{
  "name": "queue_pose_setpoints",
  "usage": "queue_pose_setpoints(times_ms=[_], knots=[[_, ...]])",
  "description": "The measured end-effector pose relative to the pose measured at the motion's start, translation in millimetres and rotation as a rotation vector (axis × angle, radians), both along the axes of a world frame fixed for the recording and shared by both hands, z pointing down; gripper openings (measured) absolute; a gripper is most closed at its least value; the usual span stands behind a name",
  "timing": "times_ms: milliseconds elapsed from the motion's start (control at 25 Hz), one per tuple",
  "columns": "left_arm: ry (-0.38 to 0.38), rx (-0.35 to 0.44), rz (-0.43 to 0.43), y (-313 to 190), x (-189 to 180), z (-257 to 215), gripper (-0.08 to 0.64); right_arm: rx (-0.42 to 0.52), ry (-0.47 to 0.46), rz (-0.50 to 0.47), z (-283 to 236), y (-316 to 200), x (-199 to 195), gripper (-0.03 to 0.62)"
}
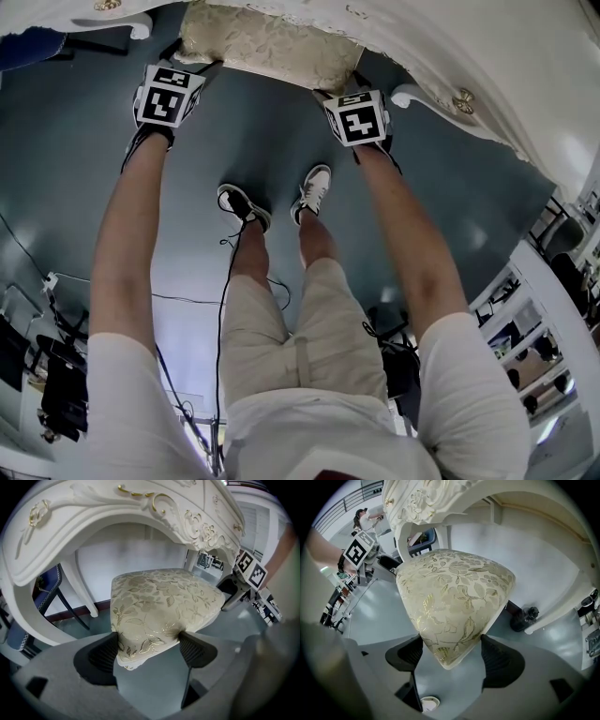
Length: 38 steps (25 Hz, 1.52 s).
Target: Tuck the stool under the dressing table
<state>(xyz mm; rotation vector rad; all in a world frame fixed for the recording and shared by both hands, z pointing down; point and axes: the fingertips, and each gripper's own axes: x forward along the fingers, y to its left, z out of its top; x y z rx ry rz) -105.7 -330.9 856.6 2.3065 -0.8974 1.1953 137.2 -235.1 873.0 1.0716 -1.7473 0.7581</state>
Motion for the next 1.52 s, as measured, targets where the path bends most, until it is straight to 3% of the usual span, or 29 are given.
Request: queue_pose_setpoints(times_ms=[320, 520, 1400, 1520], knots=[[0.041, 0.031, -0.017, -9, 5, 0, 0.414, 0.024, -0.016, 0.016, 0, -12, 7, 0.390], [0.048, 0.038, -0.029, -16, 10, 0, 0.414, -0.038, -0.177, 0.200, 9, -11, 11, 0.359], [0.060, 0.061, -0.036, -45, 23, -2, 0.414, 0.023, -0.148, 0.192, 6, -42, 27, 0.337], [0.054, 0.059, -0.038, -46, 24, -1, 0.414, 0.007, -0.190, 0.236, 9, -41, 28, 0.336]])
